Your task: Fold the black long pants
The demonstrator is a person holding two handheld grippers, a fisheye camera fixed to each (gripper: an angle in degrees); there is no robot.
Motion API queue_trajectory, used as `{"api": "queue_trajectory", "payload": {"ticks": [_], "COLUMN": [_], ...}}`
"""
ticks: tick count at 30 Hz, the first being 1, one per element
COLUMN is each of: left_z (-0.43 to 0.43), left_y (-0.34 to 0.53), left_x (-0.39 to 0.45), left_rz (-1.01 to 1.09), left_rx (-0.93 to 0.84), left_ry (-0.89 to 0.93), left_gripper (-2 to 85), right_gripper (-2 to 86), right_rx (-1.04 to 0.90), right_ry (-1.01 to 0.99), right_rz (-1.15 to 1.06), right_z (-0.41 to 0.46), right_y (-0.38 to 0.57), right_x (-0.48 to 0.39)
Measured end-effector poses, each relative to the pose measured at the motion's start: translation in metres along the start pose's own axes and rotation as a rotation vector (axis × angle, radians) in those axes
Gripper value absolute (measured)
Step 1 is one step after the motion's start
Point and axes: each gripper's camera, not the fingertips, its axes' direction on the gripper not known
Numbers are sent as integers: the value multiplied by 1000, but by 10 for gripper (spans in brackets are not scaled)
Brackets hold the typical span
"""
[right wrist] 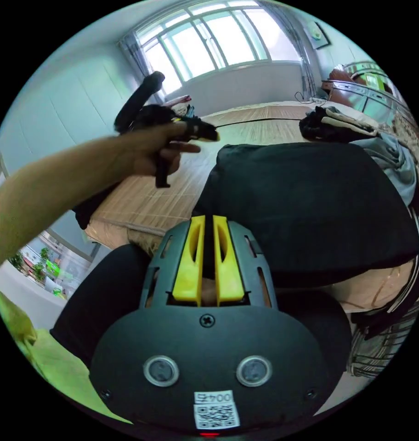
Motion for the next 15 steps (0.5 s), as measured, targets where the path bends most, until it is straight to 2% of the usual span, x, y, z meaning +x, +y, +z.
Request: {"api": "queue_trajectory", "payload": {"ticks": [5,10,15], "left_z": [-46,-58,-60], "left_y": [77,163,177], "left_x": [-60,-109,-137], "left_rz": [-157,-382,-514], "left_rx": [-60,-161,-163], "left_ry": [249,605,691], "left_gripper": [77,106,116], "right_gripper": [40,6,-4], "right_rx": [235,293,299], "right_ry": [-197,-409,-491], "right_rz": [250,496,557], "right_z": [-82,-130,-147], "right_y": [22,82,116], "right_x": [73,142,168]}}
